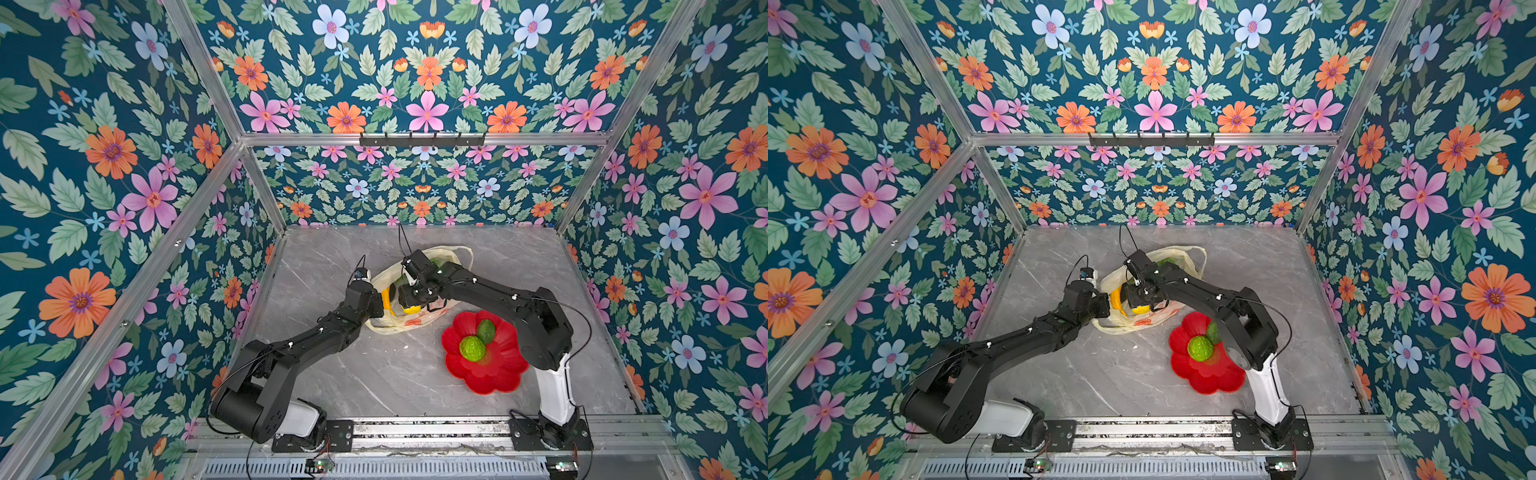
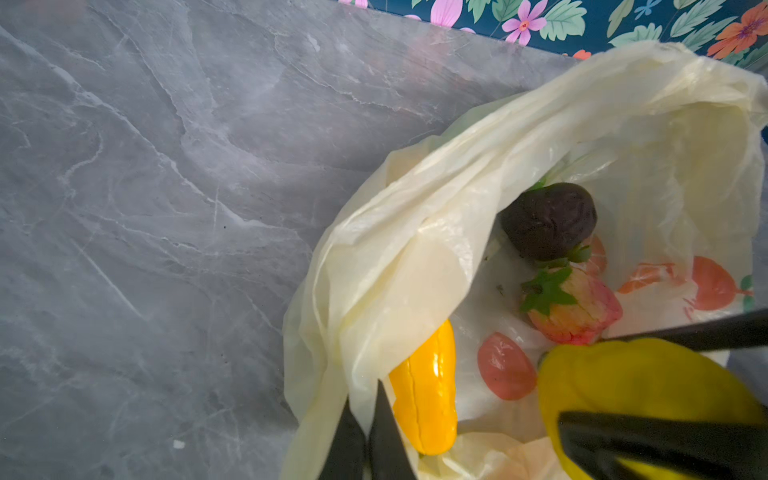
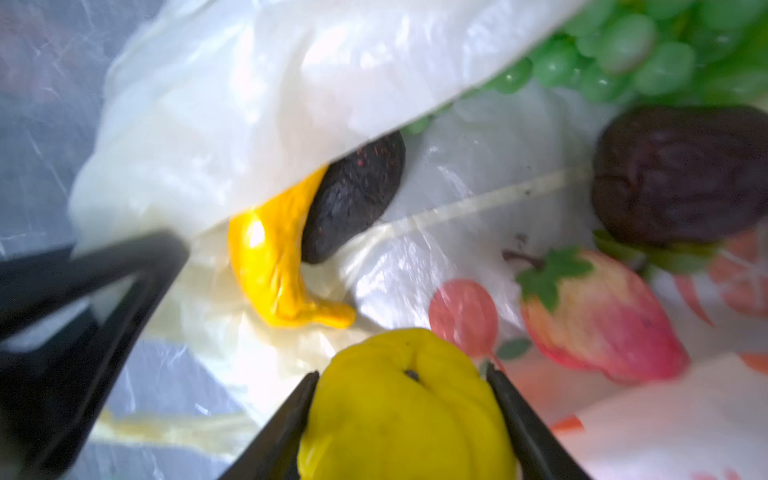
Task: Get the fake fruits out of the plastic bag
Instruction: 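Lift the yellow fruit out and carry it over the red plate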
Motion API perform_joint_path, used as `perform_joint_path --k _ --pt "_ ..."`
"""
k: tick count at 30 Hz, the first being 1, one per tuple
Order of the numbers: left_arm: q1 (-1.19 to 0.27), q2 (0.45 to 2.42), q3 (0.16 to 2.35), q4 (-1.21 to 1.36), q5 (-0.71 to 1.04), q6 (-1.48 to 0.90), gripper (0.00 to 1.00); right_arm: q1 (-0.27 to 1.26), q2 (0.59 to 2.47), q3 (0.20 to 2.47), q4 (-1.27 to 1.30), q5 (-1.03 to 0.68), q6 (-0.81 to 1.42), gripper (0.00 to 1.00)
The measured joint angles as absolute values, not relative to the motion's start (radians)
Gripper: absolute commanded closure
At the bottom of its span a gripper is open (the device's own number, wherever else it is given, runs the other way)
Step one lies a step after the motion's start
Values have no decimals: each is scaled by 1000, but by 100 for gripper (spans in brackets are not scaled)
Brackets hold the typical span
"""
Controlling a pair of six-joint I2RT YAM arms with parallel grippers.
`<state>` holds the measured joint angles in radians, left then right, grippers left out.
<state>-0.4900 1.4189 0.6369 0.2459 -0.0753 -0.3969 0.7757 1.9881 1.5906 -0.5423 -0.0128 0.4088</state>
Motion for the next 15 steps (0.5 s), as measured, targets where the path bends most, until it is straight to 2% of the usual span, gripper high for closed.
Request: perform_joint_path --k 15 --pt "-491 1419 637 246 -74 -397 93 969 1497 1070 -450 413 489 43"
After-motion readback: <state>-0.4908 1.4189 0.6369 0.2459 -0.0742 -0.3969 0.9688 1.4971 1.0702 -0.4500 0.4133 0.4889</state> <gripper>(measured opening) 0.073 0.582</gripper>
